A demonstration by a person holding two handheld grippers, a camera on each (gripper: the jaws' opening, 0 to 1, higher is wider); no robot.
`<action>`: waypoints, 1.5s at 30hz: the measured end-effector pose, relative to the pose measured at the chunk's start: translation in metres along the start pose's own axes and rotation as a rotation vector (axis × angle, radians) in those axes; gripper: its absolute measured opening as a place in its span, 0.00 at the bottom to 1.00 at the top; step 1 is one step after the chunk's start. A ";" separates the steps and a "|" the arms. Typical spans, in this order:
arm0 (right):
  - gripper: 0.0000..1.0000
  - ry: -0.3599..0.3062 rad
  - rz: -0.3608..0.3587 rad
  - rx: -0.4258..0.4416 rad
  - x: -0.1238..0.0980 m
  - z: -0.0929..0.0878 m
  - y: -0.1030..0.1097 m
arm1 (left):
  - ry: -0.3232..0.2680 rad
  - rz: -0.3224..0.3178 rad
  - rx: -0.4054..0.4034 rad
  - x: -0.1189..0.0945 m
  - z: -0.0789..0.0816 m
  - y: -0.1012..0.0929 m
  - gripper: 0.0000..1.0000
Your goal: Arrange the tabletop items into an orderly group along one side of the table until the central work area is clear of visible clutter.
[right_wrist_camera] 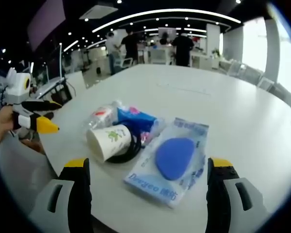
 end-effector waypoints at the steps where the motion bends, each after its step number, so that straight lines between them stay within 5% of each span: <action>1: 0.99 0.000 0.000 0.001 0.000 0.000 0.000 | 0.002 -0.002 0.005 0.001 0.000 -0.002 0.91; 14: 0.99 0.005 -0.013 0.012 -0.001 -0.001 -0.003 | 0.028 0.010 -0.019 0.013 0.021 -0.001 0.86; 25: 0.99 0.001 -0.022 0.040 -0.001 -0.001 -0.008 | 0.104 0.026 -0.039 0.042 0.035 0.008 0.80; 35: 0.99 -0.006 -0.044 0.069 -0.003 0.000 -0.014 | 0.258 0.053 -0.109 0.066 0.030 0.021 0.70; 45: 0.99 -0.002 -0.073 0.077 -0.004 -0.002 -0.016 | 0.346 0.023 -0.113 0.082 0.030 0.018 0.60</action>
Point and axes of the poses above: the point that each gripper's makers call its tool centre point, and the gripper's own axes: x roughly forward along the fingers, y roughly to its left, z roughly out of its top, the point moved 4 cm from there along -x, roughly backward along the fingers, and after that the axes turned 2 degrees about -x, right-handed, at the moved point
